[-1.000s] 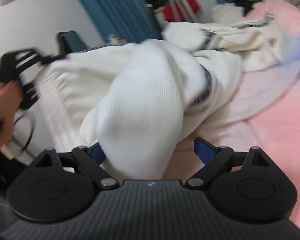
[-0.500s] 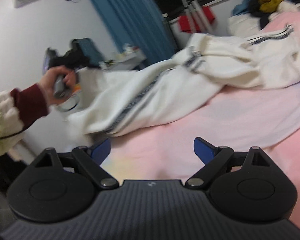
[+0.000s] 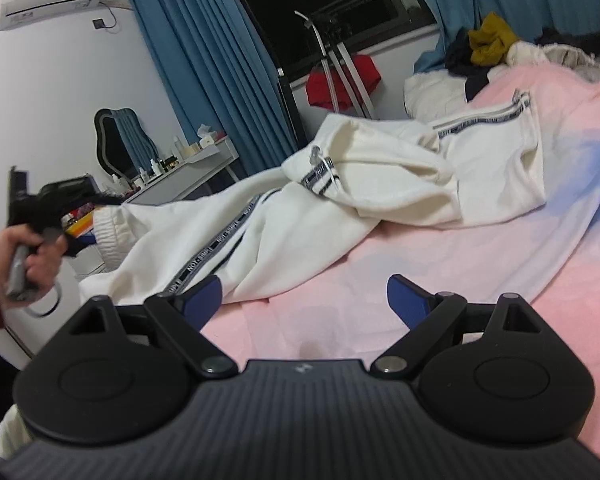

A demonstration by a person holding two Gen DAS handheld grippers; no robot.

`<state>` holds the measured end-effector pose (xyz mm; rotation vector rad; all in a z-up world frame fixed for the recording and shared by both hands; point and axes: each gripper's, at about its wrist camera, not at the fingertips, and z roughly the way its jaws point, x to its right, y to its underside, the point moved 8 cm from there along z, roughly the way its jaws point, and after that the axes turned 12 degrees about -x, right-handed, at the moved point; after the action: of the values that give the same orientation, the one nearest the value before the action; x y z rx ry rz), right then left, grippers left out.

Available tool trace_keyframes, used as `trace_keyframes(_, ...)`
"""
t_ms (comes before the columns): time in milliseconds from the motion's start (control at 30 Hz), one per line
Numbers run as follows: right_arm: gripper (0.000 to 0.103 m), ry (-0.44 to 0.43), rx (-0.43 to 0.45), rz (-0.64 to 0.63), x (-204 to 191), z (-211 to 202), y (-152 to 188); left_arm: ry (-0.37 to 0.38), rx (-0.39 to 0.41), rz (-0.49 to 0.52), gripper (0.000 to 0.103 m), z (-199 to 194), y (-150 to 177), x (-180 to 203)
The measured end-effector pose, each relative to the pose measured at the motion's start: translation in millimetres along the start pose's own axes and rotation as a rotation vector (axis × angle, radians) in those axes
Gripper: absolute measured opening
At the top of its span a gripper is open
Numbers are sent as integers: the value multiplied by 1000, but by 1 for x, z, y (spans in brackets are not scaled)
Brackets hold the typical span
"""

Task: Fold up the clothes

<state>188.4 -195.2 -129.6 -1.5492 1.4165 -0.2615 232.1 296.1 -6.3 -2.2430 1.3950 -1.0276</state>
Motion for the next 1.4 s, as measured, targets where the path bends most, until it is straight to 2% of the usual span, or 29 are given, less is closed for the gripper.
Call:
trace_keyframes(100,91,8,13,-12,-5,-11,1,-35,25,29,82,-36,33,-8)
trace_keyframes(167,91,18,20,-19,-7,-19,1,-30,48,85,83,-60,63,1)
trace_keyframes(333,91,10,52,2,-8,-38,-5,16,126,226,88,-84,133,68)
trace_keyframes(467,91,2,22,42,0,-36,-23,-34,150,356,88,-67,168,129)
trace_keyframes(533,91,-1,10,82,8,-29,-38,-52,139,383,88,-50,175,148)
trace_keyframes(600,91,1,-5,121,16,-15,-55,-91,130,414,88,-32,178,156)
trace_keyframes(633,82,3,-19,140,21,-4,-65,-109,124,428,87,-22,179,157)
trace_keyframes(667,77,5,-37,157,25,9,-76,-113,116,432,87,-12,179,156)
trace_keyframes(800,77,25,-86,155,28,69,-119,-109,55,399,84,29,173,141)
trace_keyframes(933,74,118,-143,130,34,144,-153,-67,24,375,85,51,169,128)
trace_keyframes(1000,67,179,-166,104,40,175,-160,-54,13,365,85,62,162,124)
trace_keyframes(1067,47,249,-171,63,44,198,-166,-44,16,367,85,68,161,122)
trace_keyframes(1100,42,268,-163,50,45,203,-169,-39,13,370,85,70,161,122)
trace_keyframes(1167,11,273,-130,35,42,202,-176,-29,10,367,85,72,160,120)
trace_keyframes(1233,7,289,-69,12,38,182,-183,-19,10,361,85,73,158,118)
trace_keyframes(1400,7,323,115,-25,37,93,-208,-14,3,380,84,69,163,120)
